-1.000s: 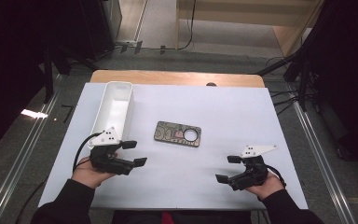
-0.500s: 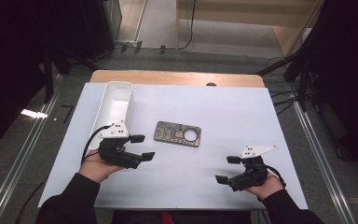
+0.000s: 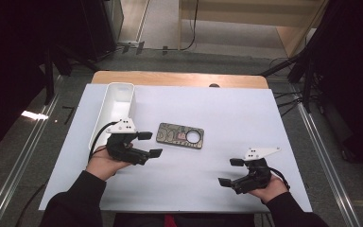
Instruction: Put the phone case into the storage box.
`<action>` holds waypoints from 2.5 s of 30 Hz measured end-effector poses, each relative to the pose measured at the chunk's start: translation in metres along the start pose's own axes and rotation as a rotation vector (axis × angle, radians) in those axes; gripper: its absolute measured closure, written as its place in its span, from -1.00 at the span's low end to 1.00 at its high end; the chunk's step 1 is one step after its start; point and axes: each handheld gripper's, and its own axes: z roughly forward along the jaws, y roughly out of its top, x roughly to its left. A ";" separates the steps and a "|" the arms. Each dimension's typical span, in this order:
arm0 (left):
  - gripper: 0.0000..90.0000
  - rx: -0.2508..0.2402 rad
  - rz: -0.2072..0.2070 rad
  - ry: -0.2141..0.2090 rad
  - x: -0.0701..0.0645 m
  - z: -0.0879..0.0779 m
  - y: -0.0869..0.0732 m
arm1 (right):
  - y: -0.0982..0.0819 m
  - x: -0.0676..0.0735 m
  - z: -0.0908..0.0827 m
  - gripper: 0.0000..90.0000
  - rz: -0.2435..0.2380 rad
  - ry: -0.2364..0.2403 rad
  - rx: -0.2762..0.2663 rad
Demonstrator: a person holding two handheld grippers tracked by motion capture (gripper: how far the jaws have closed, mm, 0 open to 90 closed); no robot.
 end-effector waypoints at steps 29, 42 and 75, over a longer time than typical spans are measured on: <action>-1.00 0.015 0.009 -0.018 0.014 0.037 0.022 | 0.000 0.000 -0.001 -0.88 -0.001 0.007 -0.002; -0.95 0.007 -0.009 -0.021 0.026 0.051 0.026 | 0.000 -0.001 0.000 -0.88 0.000 0.011 -0.003; -0.95 0.035 0.105 -0.044 0.047 0.100 0.059 | -0.001 -0.001 -0.001 -0.88 0.000 0.027 0.008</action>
